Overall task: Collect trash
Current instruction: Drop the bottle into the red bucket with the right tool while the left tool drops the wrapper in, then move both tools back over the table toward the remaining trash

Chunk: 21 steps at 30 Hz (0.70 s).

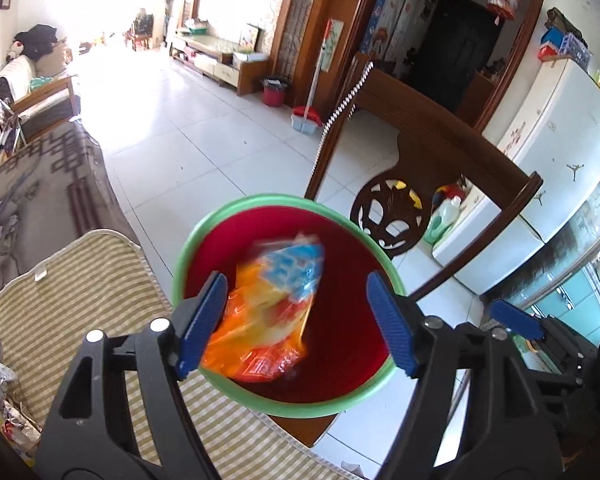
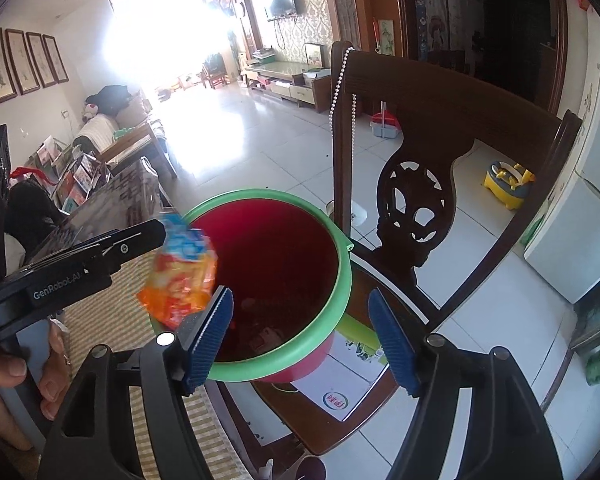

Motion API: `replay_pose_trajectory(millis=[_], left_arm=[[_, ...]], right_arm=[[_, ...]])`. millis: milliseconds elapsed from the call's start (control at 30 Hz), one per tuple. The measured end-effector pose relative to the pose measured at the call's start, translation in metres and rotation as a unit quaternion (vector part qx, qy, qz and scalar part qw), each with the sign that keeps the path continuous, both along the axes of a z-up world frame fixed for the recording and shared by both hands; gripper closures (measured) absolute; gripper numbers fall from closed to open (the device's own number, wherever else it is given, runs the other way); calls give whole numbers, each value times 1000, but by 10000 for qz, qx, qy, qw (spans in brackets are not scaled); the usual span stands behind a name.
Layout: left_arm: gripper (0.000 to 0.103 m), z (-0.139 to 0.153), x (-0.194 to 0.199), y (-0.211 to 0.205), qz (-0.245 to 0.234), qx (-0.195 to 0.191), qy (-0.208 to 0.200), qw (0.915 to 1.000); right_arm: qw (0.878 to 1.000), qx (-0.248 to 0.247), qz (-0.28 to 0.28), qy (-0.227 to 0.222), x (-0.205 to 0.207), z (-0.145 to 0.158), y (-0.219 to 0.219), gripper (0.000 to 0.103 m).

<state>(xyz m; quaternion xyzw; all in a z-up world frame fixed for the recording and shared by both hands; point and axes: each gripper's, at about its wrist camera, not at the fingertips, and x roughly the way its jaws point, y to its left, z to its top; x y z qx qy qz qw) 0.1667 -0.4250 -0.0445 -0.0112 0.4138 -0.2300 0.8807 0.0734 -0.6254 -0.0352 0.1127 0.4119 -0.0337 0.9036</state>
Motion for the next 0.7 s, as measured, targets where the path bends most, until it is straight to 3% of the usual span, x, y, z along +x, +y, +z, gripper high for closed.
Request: replay_pose_trajectory(millis=[167,300,500,700], left_arm=[[24,13,-17,27,145,-11,-131,9998],[24,22,-35,75,683,-194,-143,9974],[24,23,-69,160,1616,-348,0,9862],[24,26,-95,229,2165,-258,-88,9759]], right_arm=[[9998,24,191,-53,5,3,19,33],[9987,-20,496,-134,10,7,49,29],[9938,22,1107,-113,22,7,111,29],[9847,-35,1738,-142,21,10,189,29]])
